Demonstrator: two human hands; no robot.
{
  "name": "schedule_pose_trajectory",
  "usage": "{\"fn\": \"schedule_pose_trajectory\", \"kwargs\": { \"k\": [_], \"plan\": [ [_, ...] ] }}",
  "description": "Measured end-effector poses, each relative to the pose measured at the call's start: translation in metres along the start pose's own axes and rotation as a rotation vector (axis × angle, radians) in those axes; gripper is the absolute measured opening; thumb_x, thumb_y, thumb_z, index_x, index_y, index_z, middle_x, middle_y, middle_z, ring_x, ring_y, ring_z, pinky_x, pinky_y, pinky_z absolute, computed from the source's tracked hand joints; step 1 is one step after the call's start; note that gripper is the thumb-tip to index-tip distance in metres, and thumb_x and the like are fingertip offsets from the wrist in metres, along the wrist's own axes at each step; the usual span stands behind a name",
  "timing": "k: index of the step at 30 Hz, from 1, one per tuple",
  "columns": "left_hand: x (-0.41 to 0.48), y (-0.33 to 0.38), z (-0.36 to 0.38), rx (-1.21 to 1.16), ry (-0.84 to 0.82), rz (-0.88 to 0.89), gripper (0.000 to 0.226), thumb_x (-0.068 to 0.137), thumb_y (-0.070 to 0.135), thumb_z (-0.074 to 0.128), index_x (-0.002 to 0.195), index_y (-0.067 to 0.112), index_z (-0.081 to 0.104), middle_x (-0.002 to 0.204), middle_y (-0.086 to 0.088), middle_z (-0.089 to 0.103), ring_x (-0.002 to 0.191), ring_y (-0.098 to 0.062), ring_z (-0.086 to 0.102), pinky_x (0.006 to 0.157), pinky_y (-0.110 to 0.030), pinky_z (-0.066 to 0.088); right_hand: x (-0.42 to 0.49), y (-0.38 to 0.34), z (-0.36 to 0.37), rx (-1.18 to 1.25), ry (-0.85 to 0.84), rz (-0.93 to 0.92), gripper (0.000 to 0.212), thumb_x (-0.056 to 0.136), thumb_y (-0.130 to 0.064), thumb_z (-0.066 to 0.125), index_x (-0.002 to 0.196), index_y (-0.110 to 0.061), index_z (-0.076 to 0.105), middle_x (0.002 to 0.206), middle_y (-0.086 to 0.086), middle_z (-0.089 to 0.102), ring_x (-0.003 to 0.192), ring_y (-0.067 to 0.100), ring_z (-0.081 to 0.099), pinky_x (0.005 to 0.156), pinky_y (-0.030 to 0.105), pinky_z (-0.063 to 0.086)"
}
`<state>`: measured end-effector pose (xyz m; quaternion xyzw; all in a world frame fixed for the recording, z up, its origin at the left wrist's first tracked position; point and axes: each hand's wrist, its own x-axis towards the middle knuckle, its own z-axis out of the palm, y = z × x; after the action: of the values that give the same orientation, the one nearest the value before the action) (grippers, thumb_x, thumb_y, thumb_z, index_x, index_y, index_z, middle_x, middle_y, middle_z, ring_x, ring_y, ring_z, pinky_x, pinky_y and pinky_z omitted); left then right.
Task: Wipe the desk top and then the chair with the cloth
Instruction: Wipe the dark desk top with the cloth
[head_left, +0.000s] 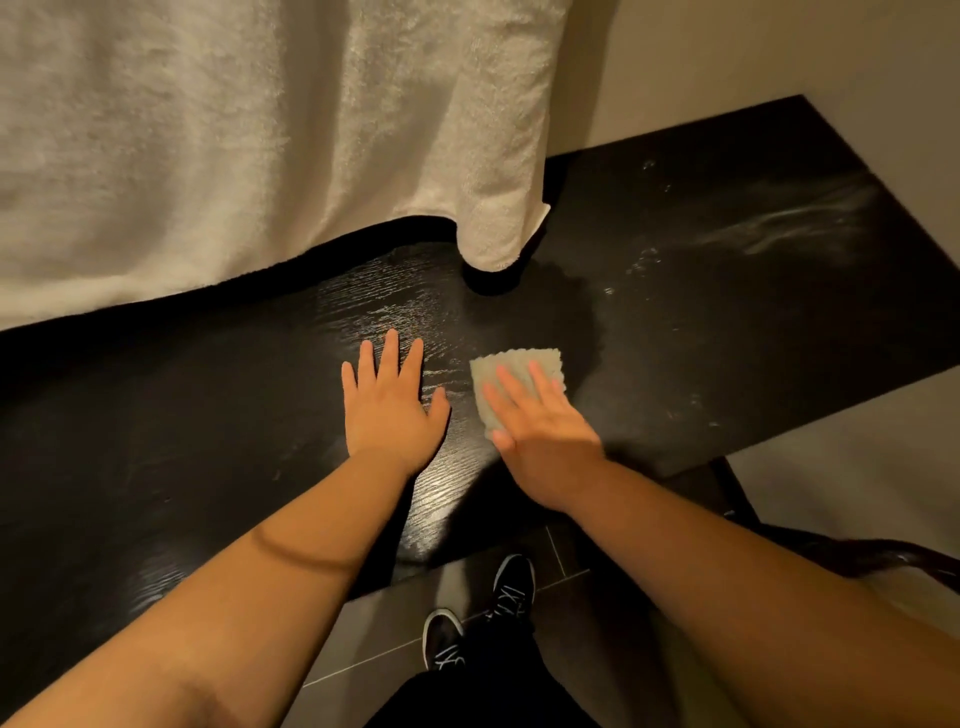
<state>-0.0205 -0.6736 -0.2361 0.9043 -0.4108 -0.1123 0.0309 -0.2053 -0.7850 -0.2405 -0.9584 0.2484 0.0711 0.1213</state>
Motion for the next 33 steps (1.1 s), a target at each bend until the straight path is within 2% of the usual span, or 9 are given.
{"fn": "schedule_pose_trajectory", "kwargs": {
  "k": [4, 7, 12, 16, 19, 23, 27, 31, 33],
  "plan": [
    [-0.040, -0.018, 0.004, 0.039, -0.024, 0.122, 0.075, 0.098, 0.057, 0.024, 0.165, 0.025, 0.027, 0.174, -0.007, 0.017, 0.160, -0.036, 0.012, 0.129, -0.056, 0.014, -0.018, 0.025, 0.000, -0.015, -0.045, -0.140, 0.062, 0.103, -0.041, 0.033, 0.162, -0.023, 0.023, 0.169, 0.003, 0.022, 0.157, 0.032, 0.013, 0.126, 0.049, 0.018],
    [-0.070, -0.024, 0.007, 0.021, -0.031, 0.123, 0.073, 0.098, 0.054, 0.024, 0.165, 0.025, 0.030, 0.173, -0.007, 0.020, 0.159, -0.035, 0.015, 0.129, -0.054, 0.016, -0.010, 0.059, -0.010, -0.098, -0.028, 0.038, 0.063, 0.105, -0.045, 0.016, 0.162, -0.018, 0.012, 0.170, 0.008, 0.015, 0.157, 0.034, 0.008, 0.125, 0.052, 0.018],
    [-0.084, -0.025, 0.013, 0.018, -0.029, 0.086, 0.073, 0.097, 0.053, 0.024, 0.165, 0.027, 0.027, 0.174, -0.006, 0.019, 0.160, -0.034, 0.014, 0.129, -0.053, 0.015, -0.016, 0.014, -0.014, 0.095, 0.011, 0.297, 0.060, 0.108, -0.041, 0.024, 0.164, -0.023, 0.009, 0.172, 0.000, 0.001, 0.157, 0.032, -0.003, 0.126, 0.050, 0.014],
    [-0.085, -0.022, 0.012, 0.021, -0.036, 0.077, 0.069, 0.102, 0.049, 0.034, 0.166, 0.026, 0.022, 0.175, -0.006, 0.014, 0.161, -0.034, 0.010, 0.130, -0.052, 0.012, -0.049, -0.028, 0.016, 0.016, -0.057, -0.010, 0.064, 0.103, -0.044, 0.017, 0.164, -0.023, 0.013, 0.171, 0.001, 0.008, 0.158, 0.030, -0.001, 0.128, 0.049, 0.007],
    [-0.092, -0.022, 0.011, 0.022, -0.040, 0.058, 0.072, 0.100, 0.052, 0.022, 0.167, 0.028, 0.018, 0.175, -0.006, 0.011, 0.161, -0.034, 0.007, 0.130, -0.052, 0.010, -0.057, 0.000, 0.012, -0.030, -0.081, -0.124, 0.065, 0.103, -0.046, 0.019, 0.164, -0.022, 0.015, 0.172, 0.000, 0.008, 0.158, 0.026, 0.000, 0.128, 0.045, 0.007],
    [-0.099, -0.025, 0.012, 0.017, -0.044, 0.081, 0.076, 0.096, 0.056, 0.016, 0.168, 0.029, 0.016, 0.176, -0.006, 0.009, 0.161, -0.033, 0.005, 0.131, -0.052, 0.008, -0.061, 0.042, 0.002, -0.053, 0.018, 0.142, 0.064, 0.104, -0.039, 0.021, 0.161, -0.010, 0.026, 0.168, 0.012, 0.020, 0.156, 0.035, 0.014, 0.120, 0.056, 0.029],
    [-0.097, -0.023, 0.012, 0.020, -0.031, 0.071, 0.073, 0.099, 0.053, 0.028, 0.167, 0.028, 0.018, 0.176, -0.006, 0.008, 0.161, -0.034, 0.005, 0.131, -0.052, 0.006, -0.068, 0.011, 0.006, 0.020, 0.083, 0.351, 0.062, 0.106, -0.040, 0.021, 0.163, -0.017, 0.016, 0.171, 0.006, 0.010, 0.155, 0.040, 0.006, 0.125, 0.054, 0.015],
    [-0.097, -0.023, 0.013, 0.005, -0.019, 0.071, 0.072, 0.100, 0.051, 0.034, 0.167, 0.028, 0.020, 0.175, -0.006, 0.010, 0.161, -0.034, 0.006, 0.130, -0.052, 0.007, -0.069, -0.053, 0.041, -0.034, -0.048, 0.092, 0.064, 0.104, -0.042, -0.008, 0.163, -0.019, -0.005, 0.171, 0.009, -0.001, 0.156, 0.040, -0.008, 0.125, 0.058, 0.008],
    [-0.096, -0.024, 0.015, 0.003, -0.011, 0.063, 0.072, 0.099, 0.051, 0.034, 0.166, 0.027, 0.022, 0.175, -0.007, 0.012, 0.161, -0.034, 0.007, 0.130, -0.053, 0.008, -0.072, -0.057, 0.046, -0.101, -0.055, -0.075, 0.060, 0.108, -0.038, 0.001, 0.163, -0.015, 0.001, 0.171, 0.012, 0.001, 0.156, 0.039, -0.005, 0.126, 0.056, 0.008]
  ]
}}
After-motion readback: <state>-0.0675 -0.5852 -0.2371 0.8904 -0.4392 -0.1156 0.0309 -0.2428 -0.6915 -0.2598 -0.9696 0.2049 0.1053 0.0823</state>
